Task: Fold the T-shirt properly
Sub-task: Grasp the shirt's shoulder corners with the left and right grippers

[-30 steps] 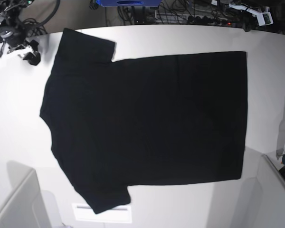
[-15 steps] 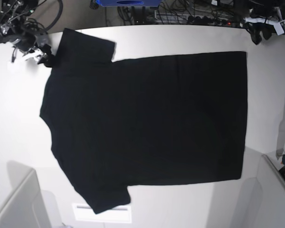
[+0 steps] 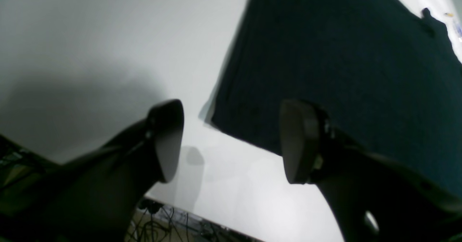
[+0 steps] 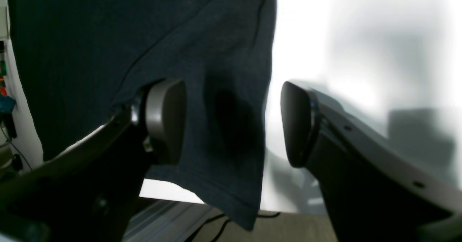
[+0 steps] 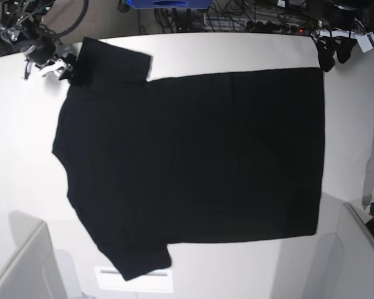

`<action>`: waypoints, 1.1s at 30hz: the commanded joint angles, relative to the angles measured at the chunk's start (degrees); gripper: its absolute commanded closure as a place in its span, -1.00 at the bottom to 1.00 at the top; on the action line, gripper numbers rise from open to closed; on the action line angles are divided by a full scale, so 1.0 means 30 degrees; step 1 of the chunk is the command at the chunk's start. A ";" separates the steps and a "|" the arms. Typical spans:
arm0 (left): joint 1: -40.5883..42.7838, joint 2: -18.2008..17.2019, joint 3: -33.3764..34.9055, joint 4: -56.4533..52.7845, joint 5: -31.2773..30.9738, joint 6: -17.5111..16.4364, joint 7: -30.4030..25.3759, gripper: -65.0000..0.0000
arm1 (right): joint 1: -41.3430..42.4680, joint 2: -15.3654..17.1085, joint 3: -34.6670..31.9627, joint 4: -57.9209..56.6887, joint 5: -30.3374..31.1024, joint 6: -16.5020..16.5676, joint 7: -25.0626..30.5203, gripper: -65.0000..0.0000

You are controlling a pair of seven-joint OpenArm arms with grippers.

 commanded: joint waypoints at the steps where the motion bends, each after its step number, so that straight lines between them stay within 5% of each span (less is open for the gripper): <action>1: 0.0238 -0.0179 -0.0134 0.0035 -0.0119 -0.0173 -0.0460 -0.24 | -0.0274 0.0048 -0.0280 0.0003 -0.0640 -0.0067 -0.0447 -0.17; 10: -0.0231 -0.0062 -0.0104 -0.1020 0.0262 -0.0203 -0.0460 -0.23 | -0.0333 -0.0215 -0.0544 0.0003 -0.0640 -0.0067 -0.0388 -0.11; 13: -0.0465 -0.0062 -0.0104 -0.1196 0.0233 -0.0203 -0.0343 -0.23 | -0.0333 -0.0245 -0.0544 0.0003 -0.0640 -0.0067 -0.0388 0.30; 18: -0.1667 0.0143 -0.0339 -0.1225 0.0233 -0.0203 0.2939 -0.23 | -0.0245 -0.0215 -0.0691 -0.0173 -0.0640 -0.0067 -0.0535 1.00; 33: -0.3806 0.1989 -0.1980 -0.2837 0.0291 -0.0115 0.4815 -0.22 | 0.0019 0.0224 -0.0720 -0.2019 -0.0552 -0.0097 -0.0564 1.00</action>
